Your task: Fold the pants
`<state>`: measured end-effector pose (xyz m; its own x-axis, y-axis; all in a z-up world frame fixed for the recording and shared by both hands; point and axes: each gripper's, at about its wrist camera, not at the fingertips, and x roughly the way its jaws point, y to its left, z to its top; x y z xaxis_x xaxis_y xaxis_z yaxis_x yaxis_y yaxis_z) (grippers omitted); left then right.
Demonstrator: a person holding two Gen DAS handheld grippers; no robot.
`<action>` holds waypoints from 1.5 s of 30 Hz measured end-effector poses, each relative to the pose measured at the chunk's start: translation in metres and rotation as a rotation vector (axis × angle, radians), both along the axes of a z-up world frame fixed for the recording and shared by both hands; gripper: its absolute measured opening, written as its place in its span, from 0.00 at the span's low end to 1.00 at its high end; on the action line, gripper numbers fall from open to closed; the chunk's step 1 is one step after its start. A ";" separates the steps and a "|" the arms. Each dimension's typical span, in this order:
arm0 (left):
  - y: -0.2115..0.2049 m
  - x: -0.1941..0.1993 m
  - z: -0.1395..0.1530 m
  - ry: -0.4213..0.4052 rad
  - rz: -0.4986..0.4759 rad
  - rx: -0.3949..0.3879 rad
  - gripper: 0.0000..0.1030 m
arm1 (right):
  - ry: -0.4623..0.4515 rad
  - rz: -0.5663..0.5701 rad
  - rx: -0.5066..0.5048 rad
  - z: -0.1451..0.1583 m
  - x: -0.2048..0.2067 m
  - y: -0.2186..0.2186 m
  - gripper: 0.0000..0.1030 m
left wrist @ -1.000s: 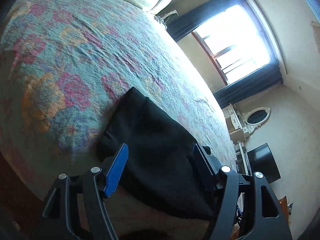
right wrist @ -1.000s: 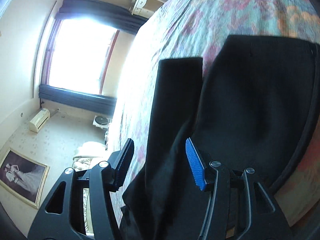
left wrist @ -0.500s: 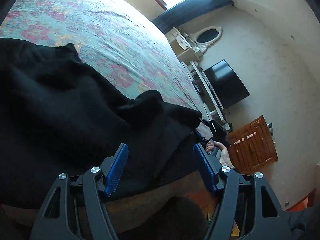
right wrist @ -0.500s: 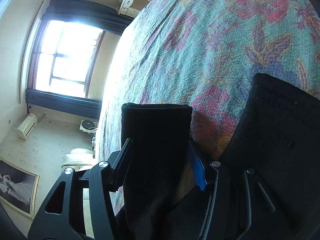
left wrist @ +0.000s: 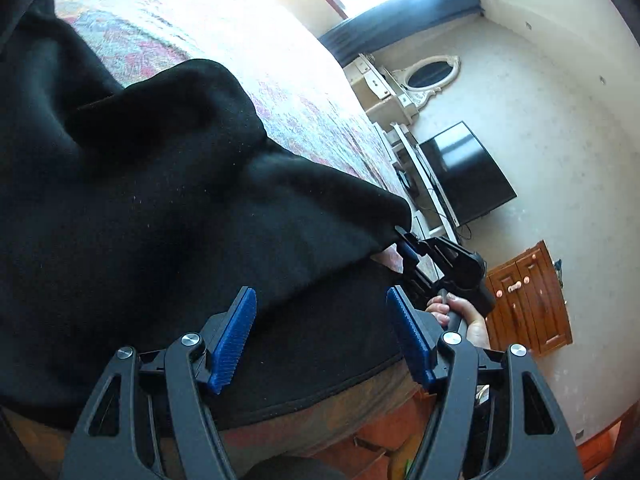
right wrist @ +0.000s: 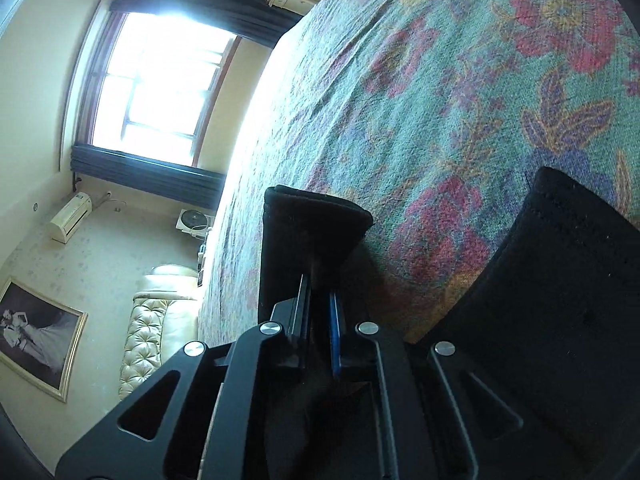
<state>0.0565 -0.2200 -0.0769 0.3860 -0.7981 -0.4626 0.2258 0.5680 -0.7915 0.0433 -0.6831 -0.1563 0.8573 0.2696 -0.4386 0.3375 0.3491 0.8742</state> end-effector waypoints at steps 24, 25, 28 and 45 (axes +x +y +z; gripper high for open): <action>0.028 -0.009 -0.043 0.460 0.413 -0.217 0.65 | -0.165 0.028 -0.027 0.078 -0.058 -0.023 0.03; 0.030 -0.010 -0.044 0.447 0.417 -0.216 0.65 | -0.149 0.030 -0.023 0.076 -0.060 -0.024 0.03; 0.035 -0.008 -0.044 0.442 0.421 -0.221 0.65 | -0.113 0.039 0.049 0.061 -0.071 -0.020 0.23; 0.059 -0.014 -0.028 0.383 0.503 -0.222 0.65 | 0.055 0.061 0.155 -0.011 -0.031 0.009 0.17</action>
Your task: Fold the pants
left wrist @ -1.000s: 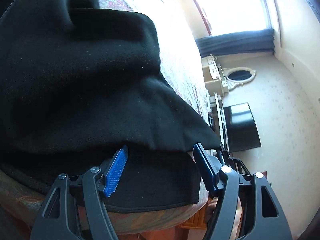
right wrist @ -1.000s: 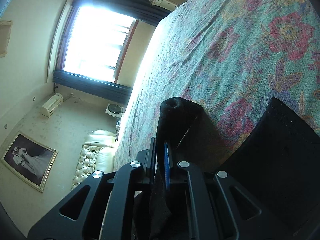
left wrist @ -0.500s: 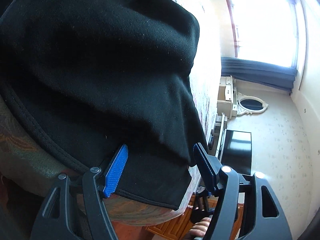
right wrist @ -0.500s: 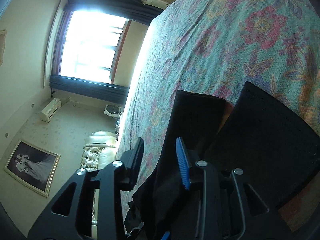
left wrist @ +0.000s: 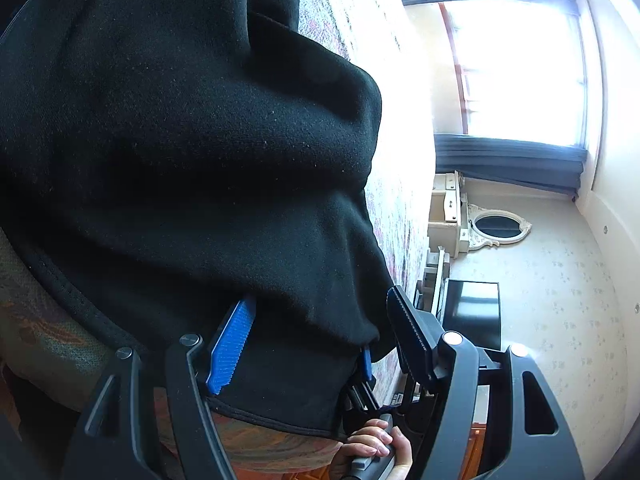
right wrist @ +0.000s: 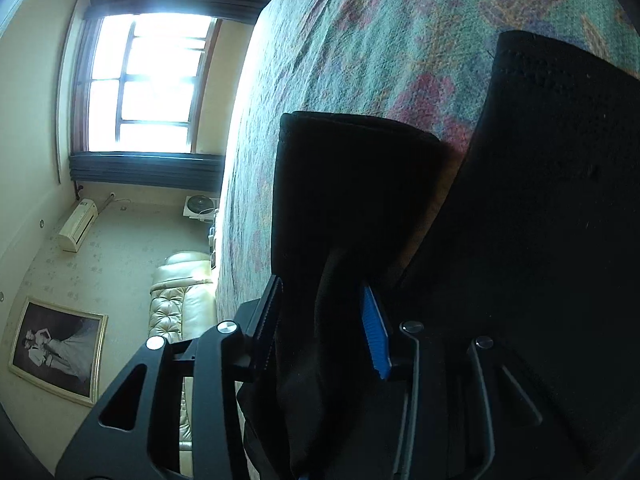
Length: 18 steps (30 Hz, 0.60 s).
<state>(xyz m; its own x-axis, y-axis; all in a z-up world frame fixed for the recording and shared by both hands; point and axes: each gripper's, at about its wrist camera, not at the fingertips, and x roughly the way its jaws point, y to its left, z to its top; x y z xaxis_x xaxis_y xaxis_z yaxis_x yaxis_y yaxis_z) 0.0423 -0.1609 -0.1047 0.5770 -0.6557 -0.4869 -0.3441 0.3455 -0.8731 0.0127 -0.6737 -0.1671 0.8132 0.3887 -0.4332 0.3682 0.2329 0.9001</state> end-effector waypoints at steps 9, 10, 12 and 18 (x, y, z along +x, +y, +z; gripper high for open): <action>-0.006 0.002 0.001 0.035 0.030 -0.004 0.70 | -0.119 -0.047 0.036 0.010 -0.024 0.008 0.05; -0.006 0.002 0.002 0.033 0.032 -0.006 0.70 | -0.140 -0.042 0.029 0.018 -0.026 0.008 0.04; -0.008 0.002 0.004 0.031 0.027 -0.017 0.70 | -0.181 -0.034 0.004 0.036 -0.032 0.009 0.04; -0.011 -0.002 0.013 0.003 0.008 -0.040 0.70 | -0.260 -0.016 -0.032 0.077 -0.062 -0.002 0.04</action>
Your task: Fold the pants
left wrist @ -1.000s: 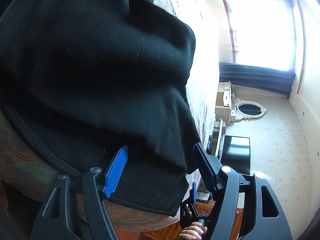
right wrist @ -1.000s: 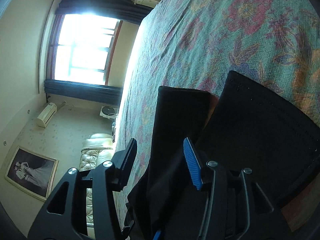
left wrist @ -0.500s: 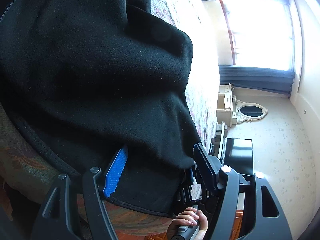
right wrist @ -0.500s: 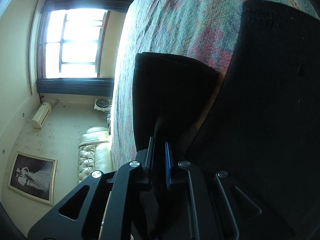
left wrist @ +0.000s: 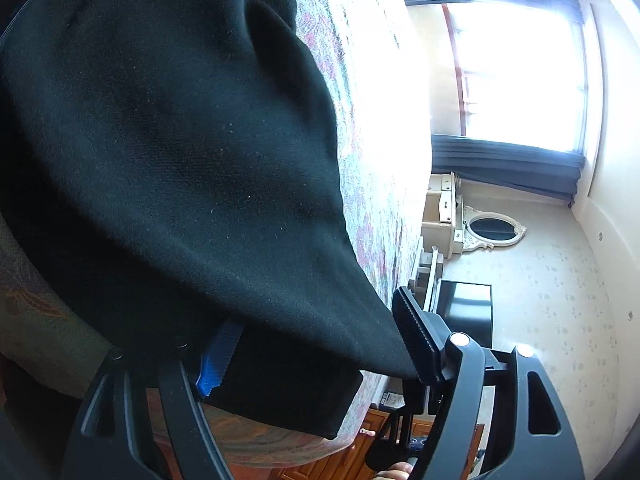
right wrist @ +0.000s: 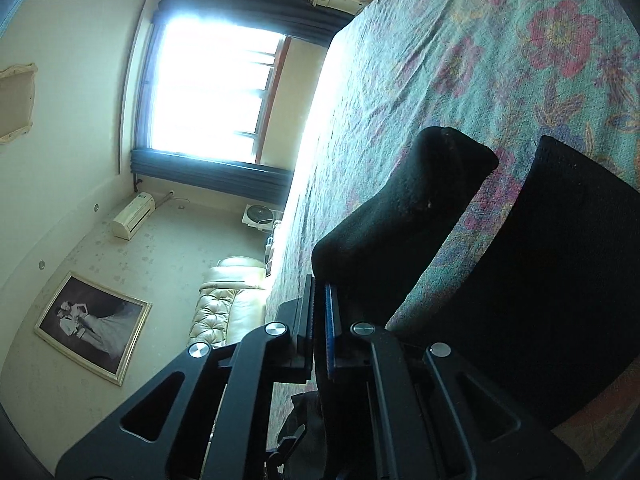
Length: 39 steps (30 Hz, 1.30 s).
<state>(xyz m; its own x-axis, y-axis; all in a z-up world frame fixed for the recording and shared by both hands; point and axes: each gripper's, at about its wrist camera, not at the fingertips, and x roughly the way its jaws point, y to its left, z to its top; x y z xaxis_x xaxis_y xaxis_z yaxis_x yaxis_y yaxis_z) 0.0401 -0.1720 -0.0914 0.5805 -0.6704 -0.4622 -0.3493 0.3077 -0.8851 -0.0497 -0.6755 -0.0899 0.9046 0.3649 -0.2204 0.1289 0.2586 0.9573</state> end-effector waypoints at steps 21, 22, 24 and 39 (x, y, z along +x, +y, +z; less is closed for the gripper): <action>0.000 -0.010 0.004 0.061 -0.162 0.057 0.70 | 0.196 -0.151 0.014 -0.076 -0.127 -0.052 0.29; -0.004 -0.010 0.005 0.068 -0.184 0.053 0.70 | 0.188 -0.181 -0.005 -0.070 -0.130 -0.061 0.29; -0.011 -0.011 0.009 0.055 -0.229 0.050 0.70 | 0.170 -0.186 -0.080 -0.056 -0.126 -0.077 0.29; -0.019 0.016 0.040 -0.202 -0.482 0.310 0.72 | 0.262 0.153 -0.261 -0.024 -0.035 -0.070 0.53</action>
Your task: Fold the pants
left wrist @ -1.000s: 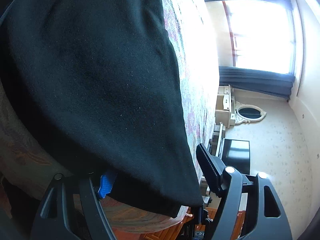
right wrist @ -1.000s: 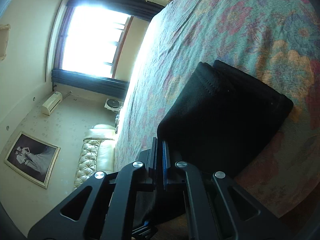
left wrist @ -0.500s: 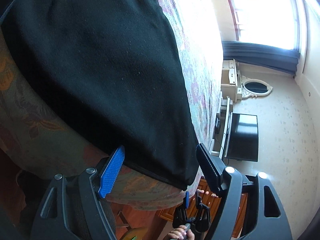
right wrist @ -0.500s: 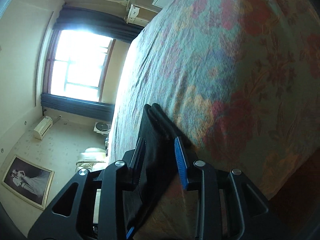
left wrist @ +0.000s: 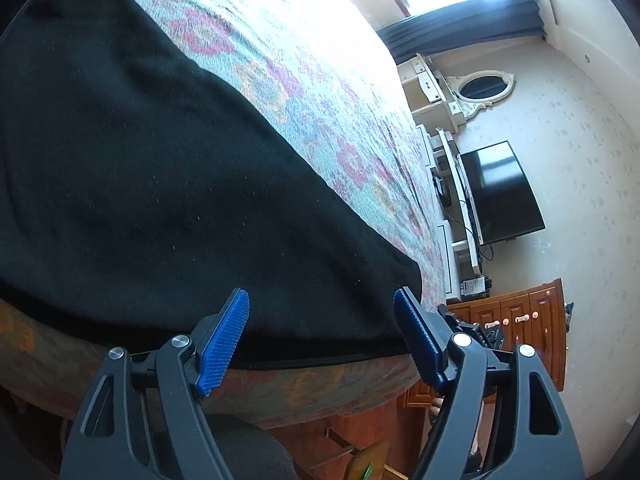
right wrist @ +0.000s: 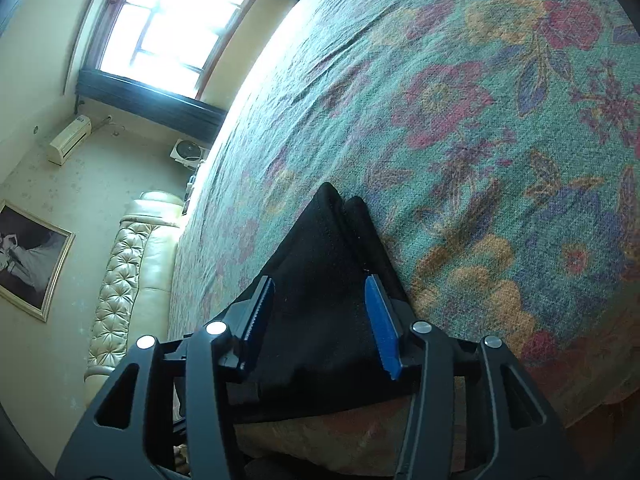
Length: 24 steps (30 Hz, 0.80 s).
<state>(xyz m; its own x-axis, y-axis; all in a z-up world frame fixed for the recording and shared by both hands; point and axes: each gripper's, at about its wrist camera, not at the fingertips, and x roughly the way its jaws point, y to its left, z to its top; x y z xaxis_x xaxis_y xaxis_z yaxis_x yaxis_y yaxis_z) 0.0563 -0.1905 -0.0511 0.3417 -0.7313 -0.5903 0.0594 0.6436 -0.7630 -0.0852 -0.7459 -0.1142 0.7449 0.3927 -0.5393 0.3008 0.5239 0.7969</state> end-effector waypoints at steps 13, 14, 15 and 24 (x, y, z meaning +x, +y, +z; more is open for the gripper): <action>0.011 0.000 -0.008 -0.155 -0.160 0.181 0.72 | -0.054 0.168 0.483 -0.047 -0.013 0.155 0.52; 0.014 0.000 -0.011 -0.134 -0.150 0.169 0.72 | -0.035 0.170 0.481 -0.050 -0.008 0.163 0.52; 0.016 0.001 -0.014 -0.116 -0.139 0.158 0.72 | -0.014 0.172 0.490 -0.054 -0.004 0.173 0.52; 0.023 -0.004 -0.018 -0.134 -0.136 0.140 0.72 | -0.031 0.125 0.462 -0.057 0.014 0.206 0.35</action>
<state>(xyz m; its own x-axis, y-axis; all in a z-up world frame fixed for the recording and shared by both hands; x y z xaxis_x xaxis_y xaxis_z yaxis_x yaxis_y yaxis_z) 0.0526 -0.1677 -0.0693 0.3281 -0.6903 -0.6449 0.2475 0.7217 -0.6465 -0.0712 -0.5398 -0.1712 0.6900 0.6734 -0.2653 0.2301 0.1435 0.9625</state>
